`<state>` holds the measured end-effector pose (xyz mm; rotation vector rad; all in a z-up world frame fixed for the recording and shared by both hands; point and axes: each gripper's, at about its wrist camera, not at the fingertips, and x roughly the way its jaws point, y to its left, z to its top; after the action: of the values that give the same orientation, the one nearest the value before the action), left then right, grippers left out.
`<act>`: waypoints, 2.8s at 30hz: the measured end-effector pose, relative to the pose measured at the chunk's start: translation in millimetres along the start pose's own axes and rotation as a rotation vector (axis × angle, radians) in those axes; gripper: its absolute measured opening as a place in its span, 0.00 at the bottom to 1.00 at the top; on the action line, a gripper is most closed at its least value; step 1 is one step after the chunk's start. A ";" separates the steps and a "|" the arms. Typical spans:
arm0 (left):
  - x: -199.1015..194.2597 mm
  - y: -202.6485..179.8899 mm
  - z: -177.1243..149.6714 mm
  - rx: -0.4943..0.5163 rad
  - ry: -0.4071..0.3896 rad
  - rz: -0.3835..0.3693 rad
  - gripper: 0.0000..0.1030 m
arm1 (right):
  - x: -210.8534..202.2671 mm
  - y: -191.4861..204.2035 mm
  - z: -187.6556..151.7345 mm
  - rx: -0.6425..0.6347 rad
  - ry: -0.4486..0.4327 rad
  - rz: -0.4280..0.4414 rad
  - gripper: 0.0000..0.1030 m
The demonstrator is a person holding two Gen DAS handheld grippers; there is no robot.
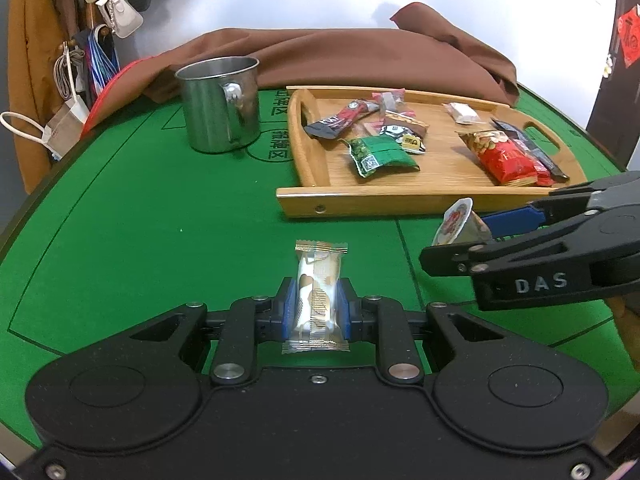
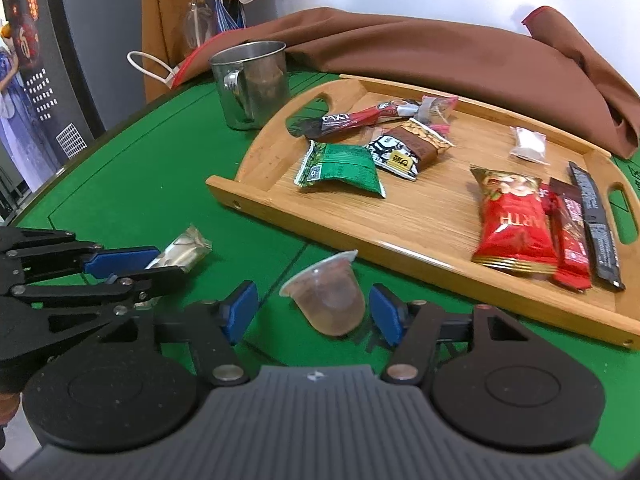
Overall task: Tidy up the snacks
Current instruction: 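Grasp the white wrapped candy with the left tool while the right tool grasps the jelly cup, then carry the white candy in the left tool while the right tool carries the jelly cup to the tray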
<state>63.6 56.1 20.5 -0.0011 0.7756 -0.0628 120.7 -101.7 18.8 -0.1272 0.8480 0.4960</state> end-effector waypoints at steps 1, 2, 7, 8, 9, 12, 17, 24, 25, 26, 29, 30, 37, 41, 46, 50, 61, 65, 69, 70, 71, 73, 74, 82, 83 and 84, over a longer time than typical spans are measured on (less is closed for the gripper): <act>0.2 0.7 0.2 -0.002 0.001 -0.002 0.20 | 1.9 0.5 0.6 0.001 0.004 0.002 0.71; 0.3 1.1 0.2 -0.002 0.001 -0.002 0.20 | 4.0 1.0 1.1 0.001 0.007 0.002 0.71; 2.0 1.6 0.9 -0.003 0.000 -0.010 0.20 | 8.3 2.1 2.4 0.003 0.007 -0.019 0.56; 2.5 1.3 1.2 -0.003 0.000 -0.010 0.20 | 8.3 1.8 3.1 0.007 0.007 -0.021 0.49; 2.8 1.0 1.0 -0.003 0.000 -0.009 0.20 | 8.2 1.5 3.5 0.012 0.008 -0.023 0.49; 3.4 0.0 1.4 -0.002 0.000 -0.015 0.20 | 7.3 1.7 3.6 0.017 0.015 -0.027 0.48; 2.1 -3.9 3.2 0.001 -0.006 -0.026 0.19 | 0.4 -2.3 -0.1 0.051 0.017 -0.015 0.48; -2.6 -13.4 10.7 0.005 -0.021 -0.062 0.19 | -17.3 -14.7 -7.1 0.100 -0.007 -0.016 0.48; -3.3 -15.2 12.3 0.006 -0.025 -0.066 0.19 | -20.3 -16.4 -7.8 0.106 -0.014 -0.018 0.48; -3.9 -17.1 14.2 0.009 -0.029 -0.067 0.19 | -23.5 -18.5 -8.4 0.112 -0.019 -0.020 0.48; -6.4 -24.7 20.6 0.020 -0.047 -0.079 0.19 | -35.0 -25.7 -10.1 0.130 -0.041 -0.030 0.48; -7.1 -27.2 22.8 0.023 -0.052 -0.084 0.19 | -39.1 -28.3 -10.4 0.134 -0.048 -0.035 0.48; -7.3 -47.3 40.2 0.044 -0.078 -0.115 0.19 | -60.1 -47.4 -8.4 0.169 -0.089 -0.086 0.48; -3.9 -58.4 51.8 0.056 -0.085 -0.131 0.19 | -70.2 -59.4 -4.7 0.188 -0.110 -0.111 0.48; 1.9 -66.5 70.3 0.049 -0.092 -0.138 0.19 | -77.2 -76.9 3.0 0.226 -0.130 -0.137 0.48; 7.6 -71.9 85.3 0.052 -0.102 -0.132 0.19 | -79.8 -90.9 9.7 0.255 -0.140 -0.155 0.48; 34.8 -80.9 115.2 0.043 -0.074 -0.127 0.19 | -70.0 -120.4 32.9 0.311 -0.136 -0.193 0.48; 49.1 -84.8 123.1 0.042 -0.059 -0.120 0.19 | -62.4 -129.7 44.7 0.323 -0.130 -0.220 0.48; 64.5 -87.1 129.8 0.032 -0.041 -0.107 0.19 | -52.7 -139.4 54.4 0.345 -0.113 -0.223 0.48; 68.8 -87.8 131.3 0.031 -0.036 -0.104 0.19 | -49.5 -142.0 56.9 0.350 -0.108 -0.226 0.48; 72.6 -88.2 132.2 0.029 -0.032 -0.101 0.19 | -46.3 -144.5 59.1 0.354 -0.104 -0.229 0.48; 81.1 -89.8 134.4 0.027 -0.021 -0.096 0.19 | -40.1 -149.2 63.3 0.363 -0.096 -0.232 0.48; 84.8 -90.4 135.3 0.027 -0.017 -0.095 0.19 | -36.8 -151.7 65.6 0.369 -0.092 -0.231 0.48; 113.3 -97.7 145.3 0.026 0.011 -0.081 0.19 | -8.3 -166.8 81.7 0.389 -0.053 -0.250 0.48; 116.1 -98.3 146.5 0.025 0.014 -0.080 0.19 | -5.4 -168.3 83.2 0.391 -0.049 -0.250 0.48; 119.6 -99.0 148.0 0.025 0.018 -0.077 0.19 | -2.5 -169.6 84.3 0.394 -0.045 -0.250 0.48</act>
<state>246.8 -52.8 44.9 -0.0062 0.7927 -0.1457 256.7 -226.3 61.8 0.1392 0.8569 0.0914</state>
